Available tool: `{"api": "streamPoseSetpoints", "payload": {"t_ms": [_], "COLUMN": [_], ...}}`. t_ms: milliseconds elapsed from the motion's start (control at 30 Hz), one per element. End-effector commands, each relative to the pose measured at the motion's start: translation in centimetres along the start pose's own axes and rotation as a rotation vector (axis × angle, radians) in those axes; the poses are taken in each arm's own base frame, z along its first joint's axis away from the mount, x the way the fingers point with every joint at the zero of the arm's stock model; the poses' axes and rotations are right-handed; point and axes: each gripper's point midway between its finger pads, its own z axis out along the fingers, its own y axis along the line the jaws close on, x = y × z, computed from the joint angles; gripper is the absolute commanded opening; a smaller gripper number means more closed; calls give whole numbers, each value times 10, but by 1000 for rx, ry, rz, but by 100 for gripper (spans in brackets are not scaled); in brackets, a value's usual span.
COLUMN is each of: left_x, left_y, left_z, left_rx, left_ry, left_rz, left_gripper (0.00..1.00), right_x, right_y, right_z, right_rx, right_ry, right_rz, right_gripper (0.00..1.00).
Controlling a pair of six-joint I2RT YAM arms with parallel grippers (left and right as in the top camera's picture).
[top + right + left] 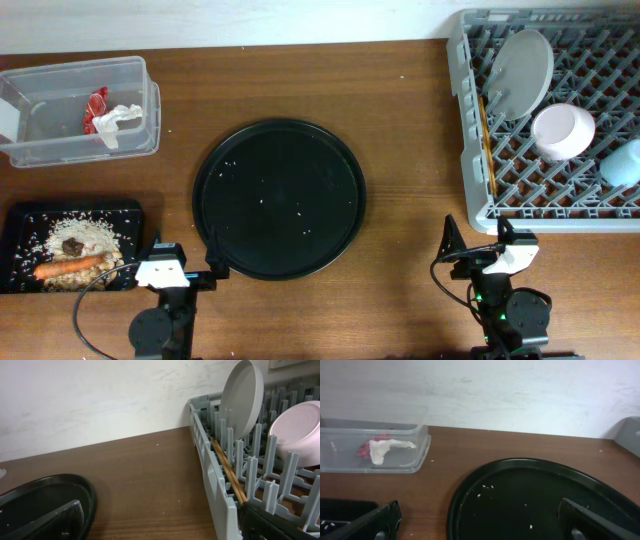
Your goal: Sort waste into correct bins and load items into the dishwasher rack
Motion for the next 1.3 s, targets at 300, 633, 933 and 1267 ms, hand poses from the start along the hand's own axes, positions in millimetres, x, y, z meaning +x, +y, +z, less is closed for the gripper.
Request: {"api": "streamPoseSetpoints", "payload": {"t_ms": [300, 633, 933, 1267], "left_x": [2, 1, 1, 1], "left_y": [5, 5, 5, 5], "left_z": [0, 0, 0, 0], "left_rx": [-31, -31, -31, -31], "left_ry": [3, 1, 0, 0], "left_rz": [167, 167, 167, 167], "left_gripper": [99, 99, 99, 99], "right_x": [3, 3, 3, 3], "right_y": [-1, -1, -1, -1], "right_z": [0, 0, 0, 0], "right_rx": [5, 5, 5, 5], "right_ry": [3, 3, 3, 3], "right_rz": [-11, -11, -10, -11], "right_gripper": [99, 98, 98, 98]}}
